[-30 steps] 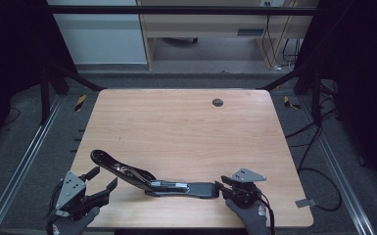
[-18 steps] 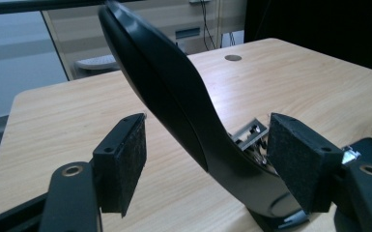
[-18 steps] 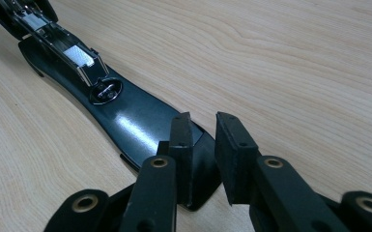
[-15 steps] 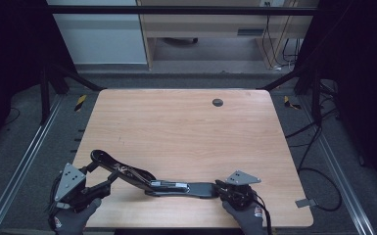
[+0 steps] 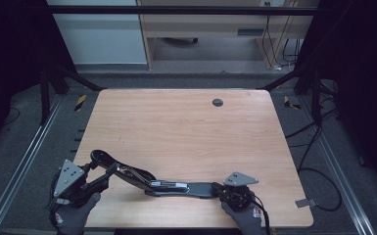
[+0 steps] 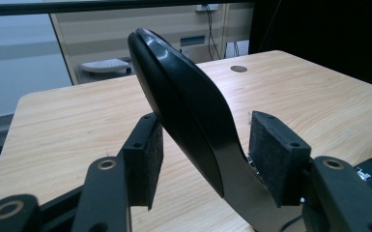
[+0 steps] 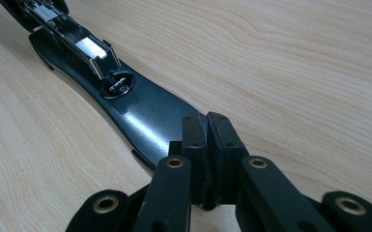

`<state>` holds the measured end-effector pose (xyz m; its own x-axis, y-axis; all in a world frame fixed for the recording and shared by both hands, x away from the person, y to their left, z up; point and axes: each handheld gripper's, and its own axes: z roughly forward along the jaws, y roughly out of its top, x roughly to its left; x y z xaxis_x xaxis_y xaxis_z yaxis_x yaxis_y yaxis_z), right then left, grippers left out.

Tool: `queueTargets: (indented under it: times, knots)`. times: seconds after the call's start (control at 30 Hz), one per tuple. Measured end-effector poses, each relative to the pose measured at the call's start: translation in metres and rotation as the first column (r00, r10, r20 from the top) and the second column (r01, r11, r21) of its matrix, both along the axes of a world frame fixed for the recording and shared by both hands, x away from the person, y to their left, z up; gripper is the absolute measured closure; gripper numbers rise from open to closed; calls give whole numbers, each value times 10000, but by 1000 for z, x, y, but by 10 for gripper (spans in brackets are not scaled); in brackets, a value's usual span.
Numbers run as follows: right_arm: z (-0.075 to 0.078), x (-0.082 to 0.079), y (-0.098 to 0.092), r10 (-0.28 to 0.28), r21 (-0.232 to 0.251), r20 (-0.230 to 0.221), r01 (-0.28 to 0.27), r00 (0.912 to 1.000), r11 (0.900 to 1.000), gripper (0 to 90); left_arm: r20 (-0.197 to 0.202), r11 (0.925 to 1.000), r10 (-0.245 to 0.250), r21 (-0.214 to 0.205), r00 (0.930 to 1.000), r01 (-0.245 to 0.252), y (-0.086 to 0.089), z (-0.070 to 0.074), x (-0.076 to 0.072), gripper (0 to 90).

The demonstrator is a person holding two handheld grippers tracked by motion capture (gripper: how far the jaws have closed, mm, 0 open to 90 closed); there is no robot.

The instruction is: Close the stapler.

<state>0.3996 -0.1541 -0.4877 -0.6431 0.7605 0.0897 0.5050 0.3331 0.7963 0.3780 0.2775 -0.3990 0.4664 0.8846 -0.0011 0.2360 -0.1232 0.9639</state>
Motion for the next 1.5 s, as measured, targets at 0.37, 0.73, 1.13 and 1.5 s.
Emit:
queueTargets:
  times: [0.37,0.73,1.13,1.5]
  knots:
    - [-3,1,3,112,-13,-96,-112,9999,9999,900,-181,9995,-81,-312,9998,75,2,1,3,517]
    - [-6,3,8,207,57,-194,-206,9996,9998,900,-393,9987,-65,-517,9992,44,2,2,5,535]
    - [-9,4,10,203,94,-405,-200,9990,9998,900,-492,9981,60,-615,9988,-91,-1,4,1,550]
    - [-8,5,13,215,48,-427,-213,9989,9998,900,-466,9981,-99,-619,9989,70,-2,6,-3,552]
